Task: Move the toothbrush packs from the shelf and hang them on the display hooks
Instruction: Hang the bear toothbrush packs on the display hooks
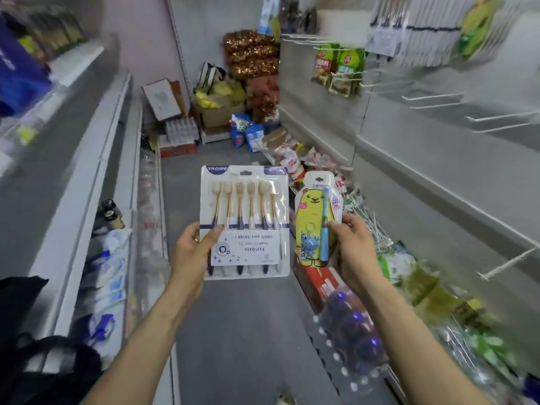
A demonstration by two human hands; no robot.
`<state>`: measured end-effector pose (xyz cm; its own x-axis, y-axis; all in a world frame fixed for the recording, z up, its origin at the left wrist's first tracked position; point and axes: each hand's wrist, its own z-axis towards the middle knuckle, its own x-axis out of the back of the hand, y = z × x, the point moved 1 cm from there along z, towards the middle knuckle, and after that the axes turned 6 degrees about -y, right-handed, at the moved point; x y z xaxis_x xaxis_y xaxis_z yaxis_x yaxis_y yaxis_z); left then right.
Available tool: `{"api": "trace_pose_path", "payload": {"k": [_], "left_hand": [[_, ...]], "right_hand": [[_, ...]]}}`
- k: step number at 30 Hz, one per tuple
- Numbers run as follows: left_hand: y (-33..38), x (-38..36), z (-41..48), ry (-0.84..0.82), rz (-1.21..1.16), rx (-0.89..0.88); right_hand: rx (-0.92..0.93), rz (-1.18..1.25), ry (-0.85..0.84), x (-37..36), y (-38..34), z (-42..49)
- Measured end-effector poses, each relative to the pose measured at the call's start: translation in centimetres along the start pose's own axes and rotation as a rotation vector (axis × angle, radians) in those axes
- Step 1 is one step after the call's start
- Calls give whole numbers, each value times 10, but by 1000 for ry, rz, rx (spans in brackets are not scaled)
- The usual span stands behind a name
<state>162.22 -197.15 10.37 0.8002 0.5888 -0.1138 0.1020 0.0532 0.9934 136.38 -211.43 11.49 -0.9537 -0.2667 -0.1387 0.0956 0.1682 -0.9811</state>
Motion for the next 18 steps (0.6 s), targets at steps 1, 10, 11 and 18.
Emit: {"api": "trace_pose_path", "payload": {"k": [1, 10, 11, 18], "left_hand": [[2, -5, 24, -1, -3, -5], [43, -41, 218, -65, 0, -47], [47, -45, 239, -77, -6, -49], [60, -84, 395, -228, -18, -77]], "right_hand": [[14, 7, -4, -2, -3, 21], [63, 19, 49, -42, -76, 184], [80, 8, 56, -45, -80, 200], [126, 36, 229, -64, -105, 308]]}}
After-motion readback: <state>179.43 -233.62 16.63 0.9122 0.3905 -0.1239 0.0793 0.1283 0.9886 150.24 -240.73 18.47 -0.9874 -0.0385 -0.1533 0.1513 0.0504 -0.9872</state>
